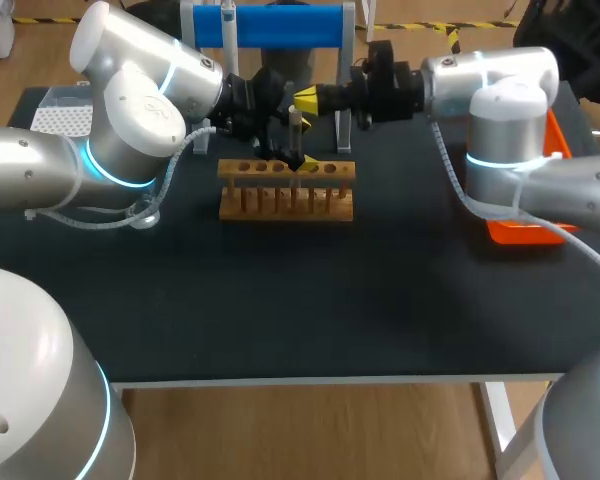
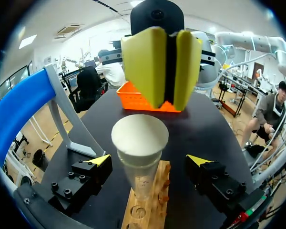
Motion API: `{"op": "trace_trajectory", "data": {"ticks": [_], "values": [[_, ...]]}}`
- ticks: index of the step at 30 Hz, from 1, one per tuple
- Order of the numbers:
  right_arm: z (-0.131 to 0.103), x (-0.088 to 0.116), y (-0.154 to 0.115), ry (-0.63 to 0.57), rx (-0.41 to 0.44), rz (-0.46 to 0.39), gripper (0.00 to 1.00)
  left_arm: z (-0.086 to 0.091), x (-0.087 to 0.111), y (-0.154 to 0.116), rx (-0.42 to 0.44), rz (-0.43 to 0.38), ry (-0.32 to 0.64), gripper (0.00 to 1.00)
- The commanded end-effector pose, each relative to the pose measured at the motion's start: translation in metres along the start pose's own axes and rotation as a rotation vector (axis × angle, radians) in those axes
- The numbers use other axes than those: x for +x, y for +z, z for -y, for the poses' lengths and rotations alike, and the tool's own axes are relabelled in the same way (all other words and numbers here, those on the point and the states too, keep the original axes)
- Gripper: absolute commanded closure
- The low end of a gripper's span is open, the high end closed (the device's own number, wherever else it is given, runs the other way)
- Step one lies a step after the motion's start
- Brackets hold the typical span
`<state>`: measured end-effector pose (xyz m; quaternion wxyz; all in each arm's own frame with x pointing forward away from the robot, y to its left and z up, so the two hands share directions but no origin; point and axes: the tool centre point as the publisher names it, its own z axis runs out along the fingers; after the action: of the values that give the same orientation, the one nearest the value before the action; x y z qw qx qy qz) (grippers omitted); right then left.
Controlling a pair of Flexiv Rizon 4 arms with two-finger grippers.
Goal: Invert the test tube, pick up the pipette, mount the tip to pipette, aspirate from beaker and dispense into the tube, eject the tip, return the pipette, and cap with the stopper.
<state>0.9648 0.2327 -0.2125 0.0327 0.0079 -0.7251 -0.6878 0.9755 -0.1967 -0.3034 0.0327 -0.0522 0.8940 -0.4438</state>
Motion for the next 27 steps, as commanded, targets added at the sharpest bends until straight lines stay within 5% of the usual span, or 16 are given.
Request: {"op": "trace_trajectory", "data": {"ticks": [1,27], "values": [[0.002,-0.002,0.002,0.002,0.002,-0.01,1.0,-0.001,0.0,0.0,0.003,0.0,0.0,0.0],[0.017,-0.01,0.009,0.051,0.003,-0.022,1.0,-0.001,0.0,0.0,0.003,0.0,0.0,0.0]]}}
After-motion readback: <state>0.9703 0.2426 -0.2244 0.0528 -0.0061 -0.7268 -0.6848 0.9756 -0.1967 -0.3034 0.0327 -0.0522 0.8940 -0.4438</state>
